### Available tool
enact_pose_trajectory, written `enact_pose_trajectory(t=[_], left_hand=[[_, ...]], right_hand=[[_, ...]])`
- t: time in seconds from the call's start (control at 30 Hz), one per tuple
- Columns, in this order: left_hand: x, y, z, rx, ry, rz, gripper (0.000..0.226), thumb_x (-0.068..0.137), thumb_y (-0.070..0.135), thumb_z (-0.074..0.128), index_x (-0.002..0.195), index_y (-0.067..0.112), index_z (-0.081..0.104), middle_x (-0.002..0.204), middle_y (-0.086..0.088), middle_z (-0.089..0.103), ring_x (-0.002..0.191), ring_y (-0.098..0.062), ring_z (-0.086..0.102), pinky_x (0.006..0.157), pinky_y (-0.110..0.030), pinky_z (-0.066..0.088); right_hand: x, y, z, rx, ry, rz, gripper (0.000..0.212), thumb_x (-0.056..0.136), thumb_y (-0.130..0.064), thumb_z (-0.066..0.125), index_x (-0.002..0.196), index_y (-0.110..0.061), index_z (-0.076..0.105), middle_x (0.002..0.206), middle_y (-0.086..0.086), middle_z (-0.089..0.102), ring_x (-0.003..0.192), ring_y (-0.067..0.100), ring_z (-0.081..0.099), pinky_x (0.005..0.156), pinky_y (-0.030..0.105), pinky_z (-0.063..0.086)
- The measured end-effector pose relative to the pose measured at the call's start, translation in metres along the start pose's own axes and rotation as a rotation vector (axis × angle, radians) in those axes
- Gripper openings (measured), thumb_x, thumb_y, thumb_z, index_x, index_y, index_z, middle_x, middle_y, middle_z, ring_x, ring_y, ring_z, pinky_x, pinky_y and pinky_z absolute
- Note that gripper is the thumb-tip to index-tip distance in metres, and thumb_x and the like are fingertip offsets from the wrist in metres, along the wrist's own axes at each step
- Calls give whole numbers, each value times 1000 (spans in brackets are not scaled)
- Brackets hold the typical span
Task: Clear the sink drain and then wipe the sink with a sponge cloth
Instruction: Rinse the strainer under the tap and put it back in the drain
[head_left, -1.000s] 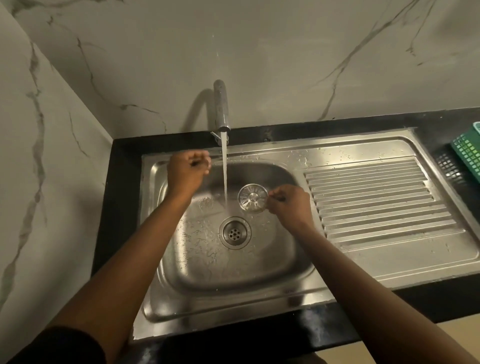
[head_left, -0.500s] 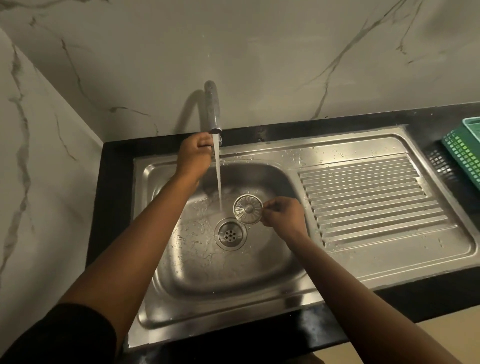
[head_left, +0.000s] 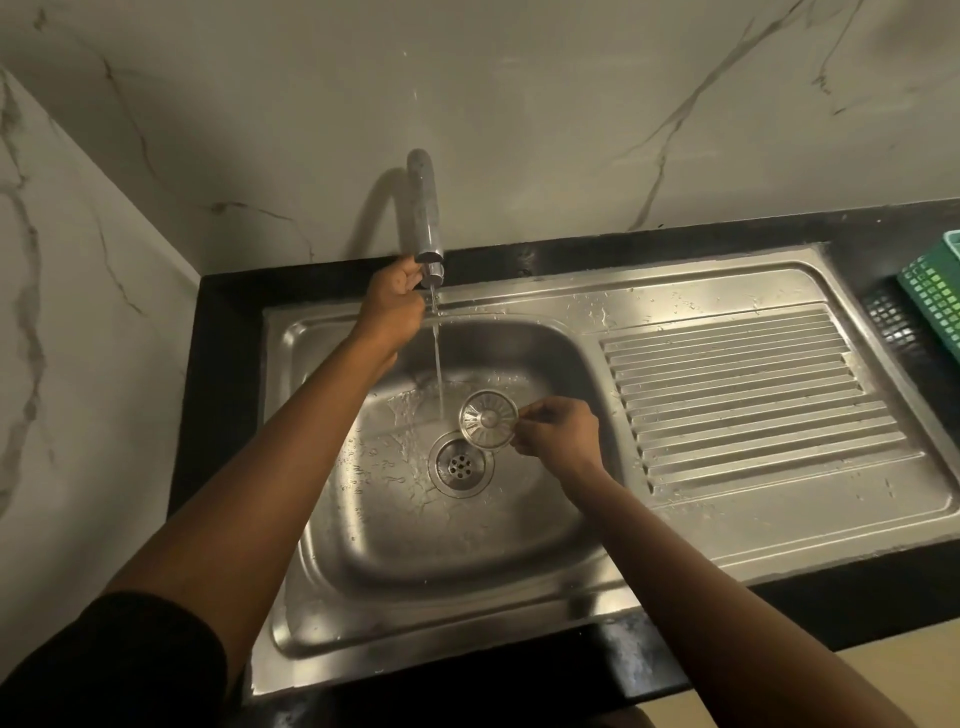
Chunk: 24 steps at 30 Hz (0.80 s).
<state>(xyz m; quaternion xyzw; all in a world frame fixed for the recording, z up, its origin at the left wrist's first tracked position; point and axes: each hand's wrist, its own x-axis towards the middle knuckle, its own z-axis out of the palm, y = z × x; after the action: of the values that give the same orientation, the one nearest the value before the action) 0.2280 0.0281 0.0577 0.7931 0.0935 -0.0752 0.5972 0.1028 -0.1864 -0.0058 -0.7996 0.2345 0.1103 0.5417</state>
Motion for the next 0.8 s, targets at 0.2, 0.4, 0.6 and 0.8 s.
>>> enact_pose_trajectory(t=[0.2, 0.4, 0.6, 0.8], left_hand=[[0, -5, -3, 43, -65, 30, 74, 87, -26, 39, 148, 11, 56, 132, 25, 55, 109, 24, 52, 112, -30, 45], [-16, -23, -11, 26, -73, 58, 74, 96, -20, 45, 161, 14, 39, 167, -5, 43, 152, -16, 42, 108, -24, 46], [-70, -71, -9, -113, 39, -99, 32, 103, -2, 55, 129, 11, 69, 127, -3, 73, 119, -16, 68, 108, -39, 53], [-123, -109, -11, -192, 114, -257, 26, 99, 3, 64, 101, 26, 77, 107, 3, 81, 103, -11, 75, 93, -33, 60]], right_hand=[[9, 1, 11, 33, -25, 42, 15, 80, 2, 80, 77, -12, 77, 67, 5, 76, 60, 19, 77, 61, 29, 64], [24, 12, 29, 13, -47, 148, 12, 79, 5, 79, 80, -7, 77, 65, 7, 76, 59, 21, 77, 58, 29, 63], [39, 36, 54, -22, -59, 284, 14, 80, 12, 76, 76, -1, 74, 70, 14, 73, 51, 21, 72, 51, 28, 60], [48, 58, 73, -70, -113, 382, 11, 85, 9, 75, 78, 0, 72, 73, 17, 70, 56, 25, 70, 53, 31, 61]])
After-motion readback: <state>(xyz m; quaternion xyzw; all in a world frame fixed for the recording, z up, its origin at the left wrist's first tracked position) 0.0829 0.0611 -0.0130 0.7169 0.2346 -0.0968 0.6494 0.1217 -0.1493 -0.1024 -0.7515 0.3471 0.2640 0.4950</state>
